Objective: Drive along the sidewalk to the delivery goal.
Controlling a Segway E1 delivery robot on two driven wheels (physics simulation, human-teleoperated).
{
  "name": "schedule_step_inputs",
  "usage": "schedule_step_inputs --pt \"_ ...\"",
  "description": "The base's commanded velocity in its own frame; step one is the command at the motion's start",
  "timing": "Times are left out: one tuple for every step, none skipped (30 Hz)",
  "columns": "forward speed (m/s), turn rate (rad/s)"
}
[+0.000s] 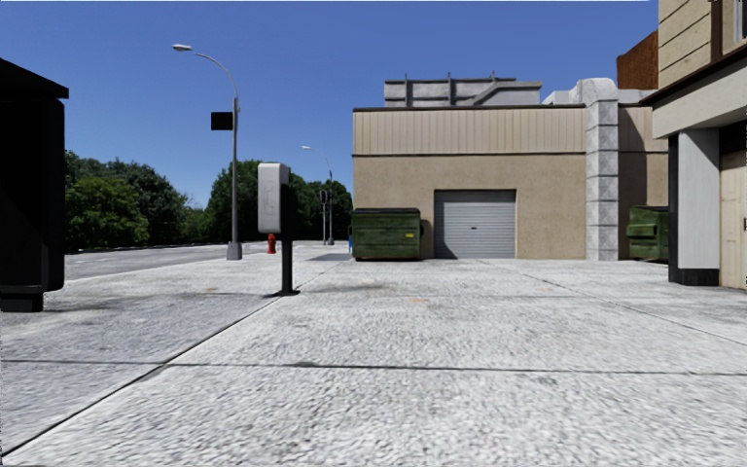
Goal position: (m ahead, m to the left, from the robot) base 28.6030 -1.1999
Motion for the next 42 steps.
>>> schedule_step_inputs --pt "2.0 0.0" --pt "2.0 0.0" --pt "2.0 0.0" --pt "2.0 0.0" --pt "2.0 0.0" --pt "2.0 0.0" --pt "2.0 0.0" --pt "2.0 0.0" --pt "2.0 0.0" --pt "2.0 0.0" --pt "2.0 0.0" --pt "2.0 0.0" --pt "2.0 0.0" --pt "2.0 0.0" --pt "2.0 0.0" --pt "2.0 0.0" --pt "2.0 0.0" --pt "2.0 0.0" --pt "2.0 0.0" --pt "2.0 0.0" --pt "2.0 0.0" --pt "2.0 0.0" --pt "2.0 0.0" --pt "2.0 0.0" --pt "2.0 0.0" --pt "2.0 0.0" --pt "2.0 0.0" --pt "2.0 0.0" --pt "2.0 0.0" --pt "2.0 0.0" --pt "2.0 0.0" --pt "2.0 0.0" --pt "2.0 0.0" --pt "2.0 0.0" --pt "2.0 0.0" --pt "2.0 0.0" --pt "2.0 0.0" --pt "2.0 0.0" --pt "2.0 0.0" --pt "2.0 0.0" --pt "2.0 0.0" --pt "2.0 0.0"
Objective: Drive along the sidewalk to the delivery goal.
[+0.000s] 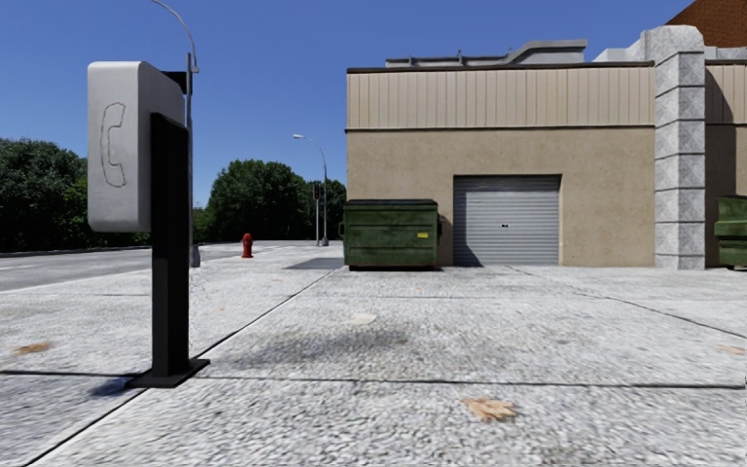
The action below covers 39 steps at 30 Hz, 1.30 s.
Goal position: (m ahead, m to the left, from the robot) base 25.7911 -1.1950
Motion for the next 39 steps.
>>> schedule_step_inputs --pt "2.0 0.0" --pt "2.0 0.0" --pt "2.0 0.0" --pt "2.0 0.0" --pt "2.0 0.0" --pt "2.0 0.0" --pt "2.0 0.0" --pt "2.0 0.0" --pt "2.0 0.0" --pt "2.0 0.0" --pt "2.0 0.0" --pt "2.0 0.0" --pt "2.0 0.0" --pt "2.0 0.0" --pt "2.0 0.02" --pt "2.0 0.1" --pt "2.0 0.17" --pt "2.0 0.17" --pt "2.0 0.25" --pt "2.0 0.3" --pt "2.0 0.34" --pt "2.0 0.34" --pt "2.0 0.37" --pt "2.0 0.38" --pt "2.0 0.39" --pt "2.0 0.39" --pt "2.0 0.39" --pt "2.0 0.39" --pt "2.0 0.39" --pt "2.0 0.39" --pt "2.0 0.39" --pt "2.0 0.39" --pt "2.0 0.39" --pt "2.0 0.39" --pt "2.0 0.39" --pt "2.0 0.39" --pt "2.0 0.39" --pt "2.0 0.39" --pt "2.0 0.39"
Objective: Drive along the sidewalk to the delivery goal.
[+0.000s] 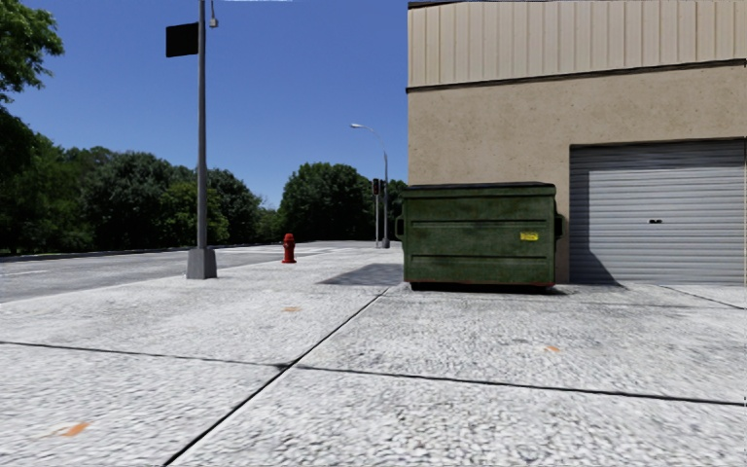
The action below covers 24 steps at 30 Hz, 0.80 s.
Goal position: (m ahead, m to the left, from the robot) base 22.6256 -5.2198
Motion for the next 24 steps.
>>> schedule_step_inputs --pt "2.0 0.39" --pt "2.0 0.39" --pt "2.0 0.39" --pt "2.0 0.39" --pt "2.0 0.39" --pt "2.0 0.39" --pt "2.0 0.39" --pt "2.0 0.39" --pt "2.0 0.39" --pt "2.0 0.36" --pt "2.0 0.17" --pt "2.0 0.17" --pt "2.0 0.04" --pt "2.0 0.01" --pt "2.0 0.0" --pt "2.0 0.0" --pt "2.0 0.0" --pt "2.0 0.0" --pt "2.0 0.0" --pt "2.0 0.0" --pt "2.0 0.0" --pt "2.0 0.0" --pt "2.0 0.0" --pt "2.0 0.0"
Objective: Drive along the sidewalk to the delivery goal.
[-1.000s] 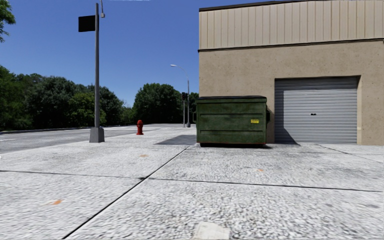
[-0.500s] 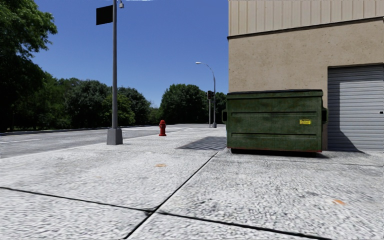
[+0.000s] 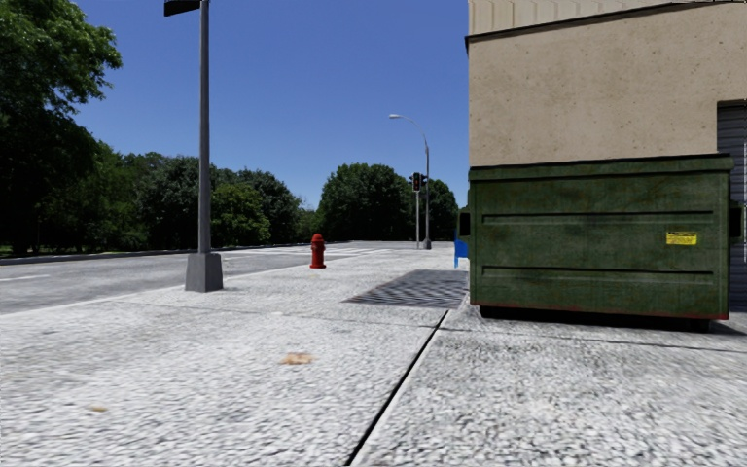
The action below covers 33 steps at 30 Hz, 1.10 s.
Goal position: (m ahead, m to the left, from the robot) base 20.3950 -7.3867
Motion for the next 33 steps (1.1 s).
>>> schedule_step_inputs --pt "2.0 0.0" --pt "2.0 0.0" --pt "2.0 0.0" --pt "2.0 0.0" --pt "2.0 0.0" --pt "2.0 0.0" --pt "2.0 0.0" --pt "2.0 0.0" --pt "2.0 0.0" --pt "2.0 0.0" --pt "2.0 0.0" --pt "2.0 0.0" --pt "2.0 0.0" --pt "2.0 0.0" --pt "2.0 0.0" --pt "2.0 0.0" --pt "2.0 0.0" --pt "2.0 0.0" --pt "2.0 0.0" --pt "2.0 0.0" --pt "2.0 0.0" --pt "2.0 0.0" --pt "2.0 0.0" --pt "2.0 0.0" --pt "2.0 0.0" --pt "2.0 0.0" --pt "2.0 0.0" --pt "2.0 0.0" --pt "2.0 0.0" --pt "2.0 0.0" --pt "2.0 0.0" --pt "2.0 0.0" --pt "2.0 0.0"
